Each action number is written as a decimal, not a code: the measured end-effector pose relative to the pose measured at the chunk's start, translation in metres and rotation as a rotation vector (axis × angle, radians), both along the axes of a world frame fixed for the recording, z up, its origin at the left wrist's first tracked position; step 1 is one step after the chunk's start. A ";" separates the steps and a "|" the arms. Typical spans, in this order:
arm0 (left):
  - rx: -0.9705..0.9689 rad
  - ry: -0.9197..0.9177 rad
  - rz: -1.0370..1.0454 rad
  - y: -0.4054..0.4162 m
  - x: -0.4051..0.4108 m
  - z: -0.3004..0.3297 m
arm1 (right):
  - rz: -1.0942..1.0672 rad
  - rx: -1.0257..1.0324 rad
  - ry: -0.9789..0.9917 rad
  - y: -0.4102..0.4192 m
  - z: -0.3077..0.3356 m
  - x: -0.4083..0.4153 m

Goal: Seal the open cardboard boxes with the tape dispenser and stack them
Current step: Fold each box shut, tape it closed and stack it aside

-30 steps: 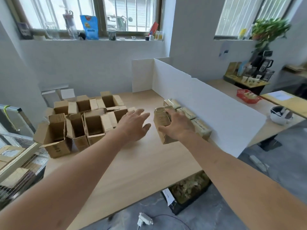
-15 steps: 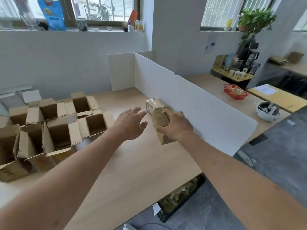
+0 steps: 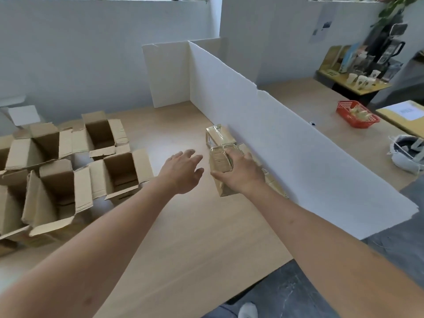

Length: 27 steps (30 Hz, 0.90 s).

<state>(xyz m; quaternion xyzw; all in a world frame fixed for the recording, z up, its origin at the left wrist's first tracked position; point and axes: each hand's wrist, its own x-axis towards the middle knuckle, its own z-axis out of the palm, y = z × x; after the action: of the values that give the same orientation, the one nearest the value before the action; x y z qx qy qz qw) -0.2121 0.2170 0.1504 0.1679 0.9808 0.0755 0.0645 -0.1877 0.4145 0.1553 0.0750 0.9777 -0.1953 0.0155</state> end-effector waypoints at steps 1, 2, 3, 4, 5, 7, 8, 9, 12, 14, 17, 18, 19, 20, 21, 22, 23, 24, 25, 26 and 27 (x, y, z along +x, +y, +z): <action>-0.002 -0.004 0.012 0.004 -0.008 -0.004 | 0.015 0.006 -0.013 0.004 -0.005 -0.010; -0.002 -0.005 0.025 0.009 -0.015 -0.008 | 0.031 0.011 -0.027 0.008 -0.009 -0.020; 0.000 -0.004 0.042 0.013 -0.022 -0.012 | 0.048 0.015 -0.042 0.012 -0.013 -0.030; 0.001 -0.005 0.061 0.018 -0.029 -0.016 | 0.065 0.017 -0.055 0.016 -0.017 -0.041; 0.001 -0.010 0.083 0.023 -0.037 -0.020 | 0.082 0.013 -0.067 0.020 -0.021 -0.051; 0.003 -0.026 0.132 0.033 -0.051 -0.028 | 0.114 -0.003 -0.091 0.029 -0.028 -0.074; 0.003 -0.035 0.152 0.039 -0.059 -0.031 | 0.129 -0.010 -0.104 0.033 -0.032 -0.085; 0.004 -0.044 0.171 0.044 -0.066 -0.035 | 0.147 -0.012 -0.117 0.037 -0.036 -0.096; 0.018 -0.058 0.237 0.058 -0.086 -0.047 | 0.200 -0.001 -0.148 0.045 -0.051 -0.127; 0.019 -0.066 0.277 0.063 -0.098 -0.055 | 0.223 0.005 -0.143 0.047 -0.063 -0.144; 0.014 -0.103 0.314 0.065 -0.116 -0.069 | 0.228 -0.012 -0.136 0.045 -0.081 -0.167; 0.011 -0.111 0.323 0.064 -0.123 -0.073 | 0.226 -0.019 -0.138 0.043 -0.087 -0.174; 0.013 -0.117 0.333 0.063 -0.130 -0.078 | 0.226 -0.022 -0.138 0.040 -0.092 -0.181; 0.016 -0.121 0.342 0.061 -0.138 -0.082 | 0.227 -0.019 -0.133 0.037 -0.099 -0.188; 0.020 -0.125 0.346 0.059 -0.146 -0.087 | 0.228 -0.014 -0.124 0.034 -0.105 -0.196; 0.022 -0.126 0.348 0.057 -0.155 -0.093 | 0.229 -0.010 -0.110 0.029 -0.112 -0.204; 0.023 -0.127 0.347 0.053 -0.163 -0.100 | 0.232 -0.008 -0.098 0.024 -0.118 -0.213; 0.026 -0.130 0.344 0.050 -0.172 -0.107 | 0.235 -0.008 -0.087 0.020 -0.126 -0.222; 0.031 -0.135 0.341 0.047 -0.182 -0.113 | 0.237 -0.007 -0.078 0.015 -0.133 -0.231; 0.035 -0.140 0.336 0.043 -0.191 -0.121 | 0.236 -0.002 -0.067 0.010 -0.141 -0.240; 0.037 -0.142 0.330 0.040 -0.200 -0.128 | 0.233 0.005 -0.054 0.005 -0.149 -0.248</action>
<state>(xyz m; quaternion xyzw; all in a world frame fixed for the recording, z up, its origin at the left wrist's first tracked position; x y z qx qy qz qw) -0.4120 0.2569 0.0220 0.0002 0.9865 0.1145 0.1172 -0.4360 0.4199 0.0067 -0.0339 0.9795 -0.1876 0.0644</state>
